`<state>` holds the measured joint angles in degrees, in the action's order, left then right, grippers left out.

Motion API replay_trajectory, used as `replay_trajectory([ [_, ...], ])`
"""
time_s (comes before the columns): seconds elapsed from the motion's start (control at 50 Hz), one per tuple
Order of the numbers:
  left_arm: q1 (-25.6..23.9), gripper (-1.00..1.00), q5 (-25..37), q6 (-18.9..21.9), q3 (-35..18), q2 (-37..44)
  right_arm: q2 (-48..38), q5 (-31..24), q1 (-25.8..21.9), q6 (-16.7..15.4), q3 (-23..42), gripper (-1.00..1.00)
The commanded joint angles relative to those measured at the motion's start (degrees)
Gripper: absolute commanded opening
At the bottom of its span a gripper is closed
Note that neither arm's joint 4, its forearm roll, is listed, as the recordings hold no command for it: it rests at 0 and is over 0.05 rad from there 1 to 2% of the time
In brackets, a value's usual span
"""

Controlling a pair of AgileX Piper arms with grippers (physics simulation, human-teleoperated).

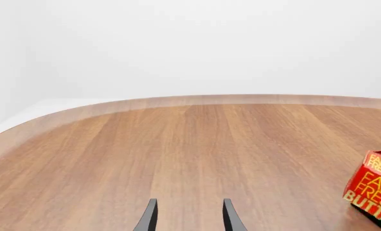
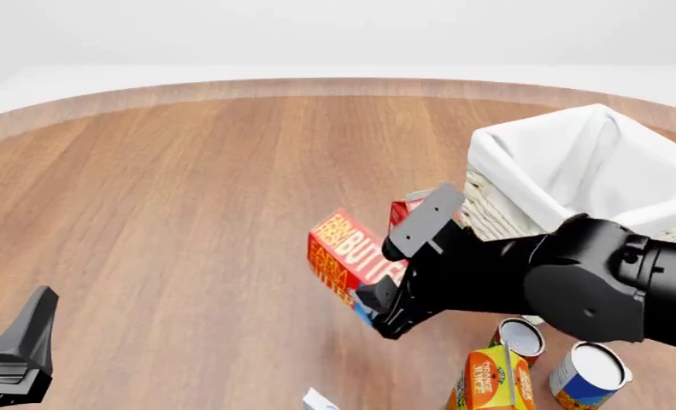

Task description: Pick up the cream cheese box and the butter, and put them in the basket.

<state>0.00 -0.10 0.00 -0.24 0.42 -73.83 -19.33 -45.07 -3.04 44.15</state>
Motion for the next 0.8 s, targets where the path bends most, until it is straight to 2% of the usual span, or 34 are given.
replay_trajectory([
  [0.02, 0.00, 1.00, 0.00, 0.00, 0.00, 0.00, 4.33, -3.52, -1.53, 0.85, 4.17, -1.00],
  [0.22, 0.00, 1.00, 0.00, 0.00, 0.00, 0.00, 7.43, -7.08, -1.11, -0.54, 8.79, -1.00],
  [0.56, 0.00, 1.00, 0.00, 0.00, 0.00, 0.00, 12.28, -10.48, 3.03, -1.65, 14.53, -1.00],
  [0.66, 0.00, 1.00, 0.00, 0.00, 0.00, 0.00, 13.13, -10.23, 4.11, -0.35, 14.23, -1.00],
  [0.8, 0.00, 1.00, 0.00, 0.00, 0.00, 0.00, 14.83, -10.81, 8.07, 0.38, 16.35, -1.00],
])
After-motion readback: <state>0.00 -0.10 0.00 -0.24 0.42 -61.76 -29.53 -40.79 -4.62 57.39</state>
